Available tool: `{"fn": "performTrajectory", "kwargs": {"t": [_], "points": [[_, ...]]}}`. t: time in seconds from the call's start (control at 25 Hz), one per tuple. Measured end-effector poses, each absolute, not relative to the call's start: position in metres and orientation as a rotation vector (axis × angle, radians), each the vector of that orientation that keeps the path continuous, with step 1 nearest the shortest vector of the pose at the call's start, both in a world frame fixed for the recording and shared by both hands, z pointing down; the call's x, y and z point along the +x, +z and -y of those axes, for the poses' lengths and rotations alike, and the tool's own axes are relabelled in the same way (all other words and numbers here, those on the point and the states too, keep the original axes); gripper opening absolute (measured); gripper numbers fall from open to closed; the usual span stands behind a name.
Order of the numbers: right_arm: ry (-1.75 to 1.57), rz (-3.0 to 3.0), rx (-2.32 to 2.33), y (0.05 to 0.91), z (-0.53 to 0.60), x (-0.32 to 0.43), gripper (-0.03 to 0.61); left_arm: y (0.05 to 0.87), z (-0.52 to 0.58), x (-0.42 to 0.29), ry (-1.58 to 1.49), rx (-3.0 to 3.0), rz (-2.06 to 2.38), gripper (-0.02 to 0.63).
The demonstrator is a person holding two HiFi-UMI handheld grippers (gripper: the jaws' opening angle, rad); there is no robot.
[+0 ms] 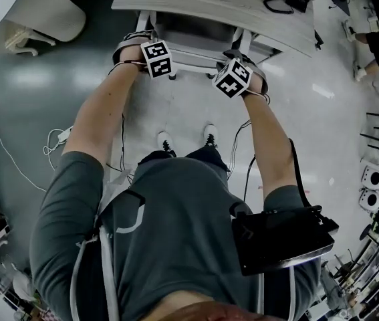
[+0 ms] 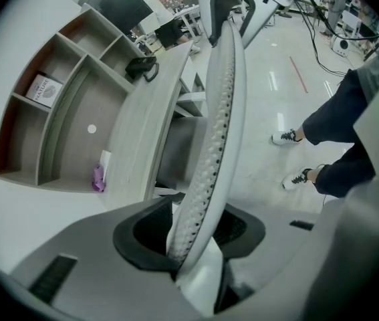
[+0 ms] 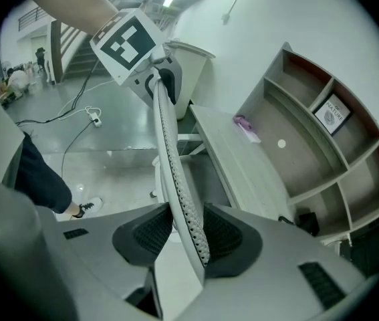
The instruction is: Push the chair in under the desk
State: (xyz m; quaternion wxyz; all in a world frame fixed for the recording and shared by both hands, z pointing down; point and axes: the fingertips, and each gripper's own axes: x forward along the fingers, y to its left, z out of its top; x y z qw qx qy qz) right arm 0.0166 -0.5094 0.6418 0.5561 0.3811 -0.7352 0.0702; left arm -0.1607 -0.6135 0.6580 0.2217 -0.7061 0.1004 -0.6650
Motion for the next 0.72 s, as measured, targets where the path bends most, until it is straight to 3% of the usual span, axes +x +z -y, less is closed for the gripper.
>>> {"fn": "performTrajectory", "kwargs": {"t": [0.72], "points": [[0.132, 1.713, 0.934, 0.642, 0.573, 0.045, 0.161, 0.658, 0.676, -0.134, -1.84, -1.964, -0.3, 0.163]]}}
